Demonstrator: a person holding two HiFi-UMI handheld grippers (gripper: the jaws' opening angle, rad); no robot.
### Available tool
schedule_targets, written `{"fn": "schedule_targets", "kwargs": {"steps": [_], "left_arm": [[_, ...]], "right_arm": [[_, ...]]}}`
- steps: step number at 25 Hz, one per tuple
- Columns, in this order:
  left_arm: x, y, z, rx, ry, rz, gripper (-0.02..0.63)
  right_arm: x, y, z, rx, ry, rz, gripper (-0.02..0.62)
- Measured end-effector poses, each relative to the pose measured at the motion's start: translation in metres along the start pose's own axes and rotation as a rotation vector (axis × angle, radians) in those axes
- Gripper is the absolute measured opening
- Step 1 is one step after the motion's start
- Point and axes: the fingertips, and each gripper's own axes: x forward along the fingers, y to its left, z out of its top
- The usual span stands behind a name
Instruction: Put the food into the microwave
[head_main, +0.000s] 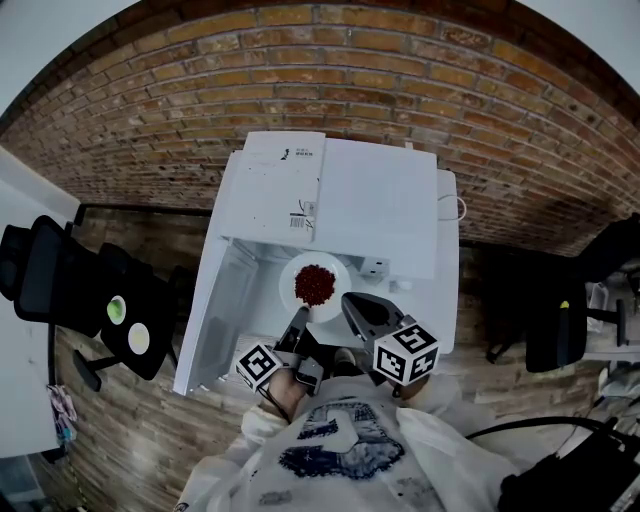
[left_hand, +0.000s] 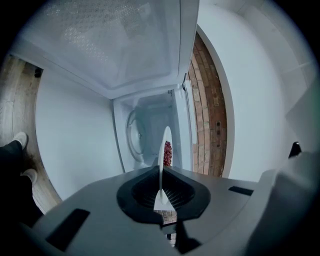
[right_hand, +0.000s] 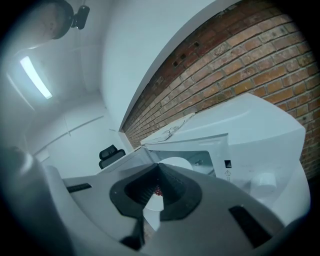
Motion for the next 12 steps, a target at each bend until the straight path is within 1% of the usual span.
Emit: {"fn": "schedule_targets", "kwargs": {"steps": [4,10,12], "left_arm": [[0.008,0.011,0.004,0.014,0.007,0.024,0.015],[0.023,0.027,0.011,-0.004,0.005,0.034,0.015],[0.025,0.036,0.014,0.005,0.002,0.061,0.015]], "right_arm": [[0.003,-0.003,0.003,-0.006,0.003,-0.010,0.014],[0.008,-0.007,0.000,-0.010,0.017,-0.022,0.014],[0.010,-0.008,-0.001,-0.012,0.021,-0.023,0.014]]}}
